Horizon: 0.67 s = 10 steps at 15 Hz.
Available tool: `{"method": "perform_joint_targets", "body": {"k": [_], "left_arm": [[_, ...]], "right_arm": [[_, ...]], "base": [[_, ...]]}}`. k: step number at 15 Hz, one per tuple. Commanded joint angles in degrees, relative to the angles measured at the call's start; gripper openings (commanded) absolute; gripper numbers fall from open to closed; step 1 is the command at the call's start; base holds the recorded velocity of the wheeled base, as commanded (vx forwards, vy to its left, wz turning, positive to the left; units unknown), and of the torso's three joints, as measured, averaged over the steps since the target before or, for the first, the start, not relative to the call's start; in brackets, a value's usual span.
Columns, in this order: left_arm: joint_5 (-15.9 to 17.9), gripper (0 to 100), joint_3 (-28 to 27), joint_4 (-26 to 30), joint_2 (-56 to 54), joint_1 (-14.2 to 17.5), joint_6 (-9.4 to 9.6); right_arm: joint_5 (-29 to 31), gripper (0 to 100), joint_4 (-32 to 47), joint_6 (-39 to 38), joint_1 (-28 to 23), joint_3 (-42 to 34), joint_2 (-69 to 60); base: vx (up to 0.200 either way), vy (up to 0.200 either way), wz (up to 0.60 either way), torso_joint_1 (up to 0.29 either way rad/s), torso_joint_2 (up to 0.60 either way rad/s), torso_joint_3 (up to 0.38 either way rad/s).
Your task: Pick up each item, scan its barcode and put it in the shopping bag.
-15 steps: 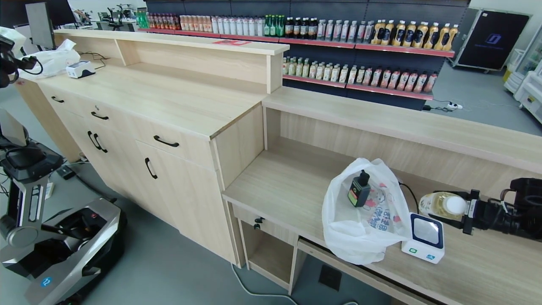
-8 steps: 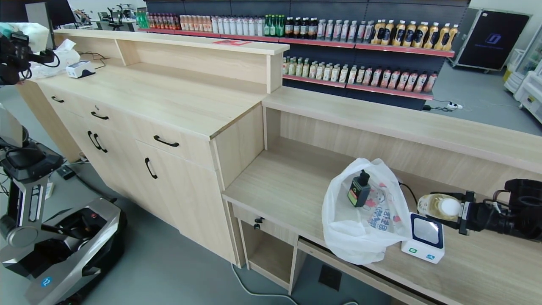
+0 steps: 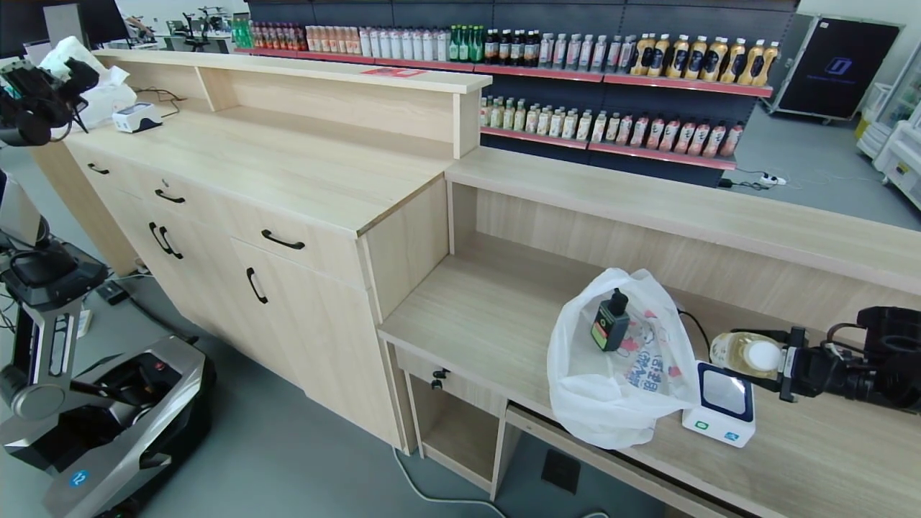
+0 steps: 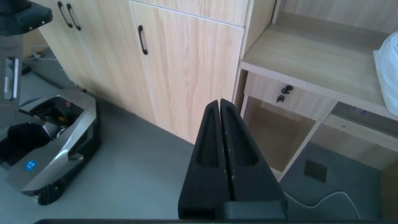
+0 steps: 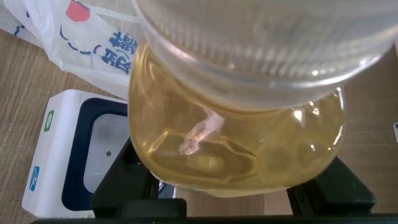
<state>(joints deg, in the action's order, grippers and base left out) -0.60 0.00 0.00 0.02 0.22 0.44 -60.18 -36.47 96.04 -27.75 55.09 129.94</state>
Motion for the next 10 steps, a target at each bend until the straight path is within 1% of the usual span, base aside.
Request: {"method": "perform_joint_targets", "body": {"k": [1,10], "left_arm": [[-0.02,0,0.0,0.0,-0.02,0.04,0.0],[-0.02,0,0.0,0.0,-0.02,0.04,0.0]], "right_arm": [[0.07,0,0.0,0.29,-0.03,-0.25,-0.21],[0.07,0,0.0,0.99,-0.2,-0.95,-0.48]], "base": [[0.0,0.0,0.0,0.0,0.0,0.0],[0.0,0.0,0.0,0.0,0.0,0.0]]}}
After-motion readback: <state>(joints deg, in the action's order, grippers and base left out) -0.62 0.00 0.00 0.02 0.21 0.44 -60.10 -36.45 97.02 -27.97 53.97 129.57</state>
